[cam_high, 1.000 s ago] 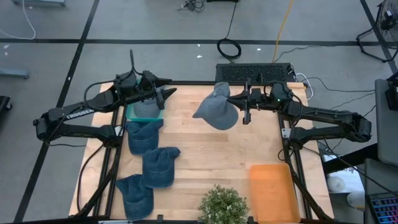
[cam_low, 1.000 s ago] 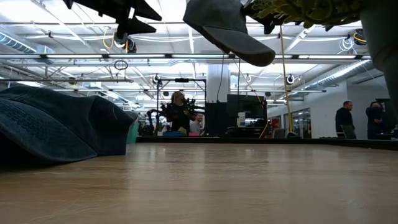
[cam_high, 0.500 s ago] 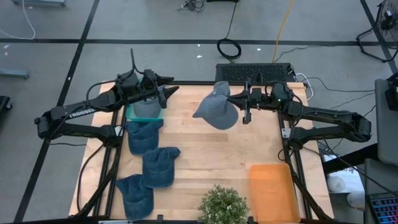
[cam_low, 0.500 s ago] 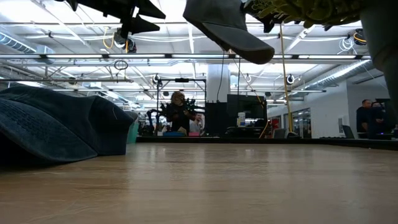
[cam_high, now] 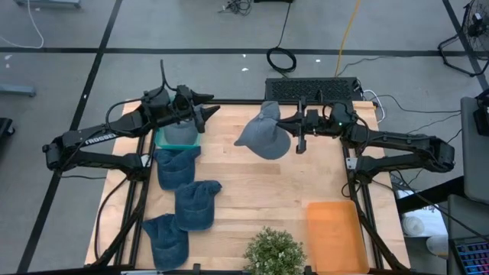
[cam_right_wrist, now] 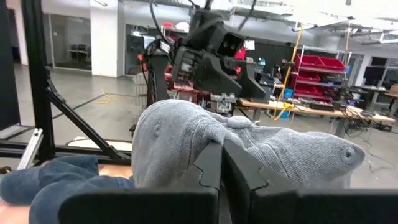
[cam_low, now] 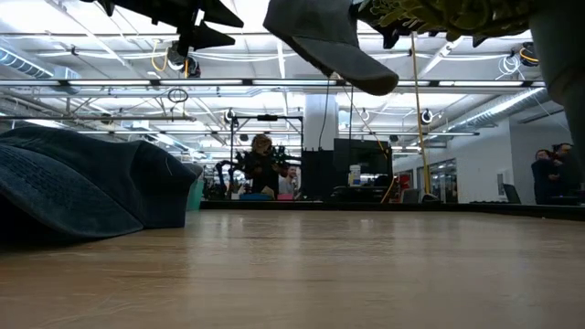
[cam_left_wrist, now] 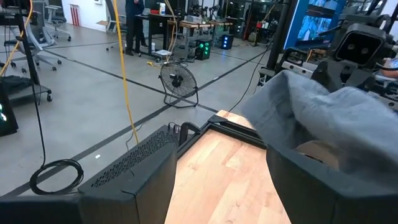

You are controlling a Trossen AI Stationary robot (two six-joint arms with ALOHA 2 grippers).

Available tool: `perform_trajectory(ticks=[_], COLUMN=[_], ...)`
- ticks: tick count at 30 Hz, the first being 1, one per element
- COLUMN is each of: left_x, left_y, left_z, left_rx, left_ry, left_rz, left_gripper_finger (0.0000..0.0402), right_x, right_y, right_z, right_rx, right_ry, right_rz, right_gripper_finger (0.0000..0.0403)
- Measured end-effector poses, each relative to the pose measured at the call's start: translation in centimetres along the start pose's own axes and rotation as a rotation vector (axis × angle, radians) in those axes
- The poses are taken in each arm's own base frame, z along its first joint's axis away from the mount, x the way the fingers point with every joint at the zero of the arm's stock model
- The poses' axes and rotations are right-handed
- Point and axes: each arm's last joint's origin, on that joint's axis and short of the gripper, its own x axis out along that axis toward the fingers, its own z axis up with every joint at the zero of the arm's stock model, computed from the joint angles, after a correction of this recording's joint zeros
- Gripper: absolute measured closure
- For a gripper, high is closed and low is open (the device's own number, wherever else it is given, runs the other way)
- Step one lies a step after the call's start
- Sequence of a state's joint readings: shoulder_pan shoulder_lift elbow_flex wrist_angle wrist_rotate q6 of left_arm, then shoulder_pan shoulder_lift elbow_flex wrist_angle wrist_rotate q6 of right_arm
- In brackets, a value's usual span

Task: Pick & Place hat
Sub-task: Put the gray cap into the green bin

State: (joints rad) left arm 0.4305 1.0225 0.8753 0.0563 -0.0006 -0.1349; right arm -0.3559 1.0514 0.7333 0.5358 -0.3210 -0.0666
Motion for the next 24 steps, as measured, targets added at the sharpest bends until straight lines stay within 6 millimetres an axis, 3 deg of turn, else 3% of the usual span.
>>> perform_trajectory(ticks=[10, 19, 24], left_x=[0.0, 0.6, 2.1], left_y=[0.0, -0.3, -1.0], left_z=[0.0, -0.3, -0.9], left_rx=[-0.015, -0.266, -0.318], left_ry=[0.0, 0.012, 0.034], left_rz=[-0.002, -0.026, -0.155], left_gripper_finger=[0.0146, 0.0146, 0.0147], right_x=[1.4, 2.6, 3.3], right_y=[-0.3, -0.6, -0.4], right_z=[0.4, 0.7, 1.2], right_rx=[0.001, -0.024, -0.078], right_ry=[0.024, 0.029, 0.017], right_rz=[0.01, 0.014, 0.028], right_gripper_finger=[0.0403, 0.0403, 0.0403])
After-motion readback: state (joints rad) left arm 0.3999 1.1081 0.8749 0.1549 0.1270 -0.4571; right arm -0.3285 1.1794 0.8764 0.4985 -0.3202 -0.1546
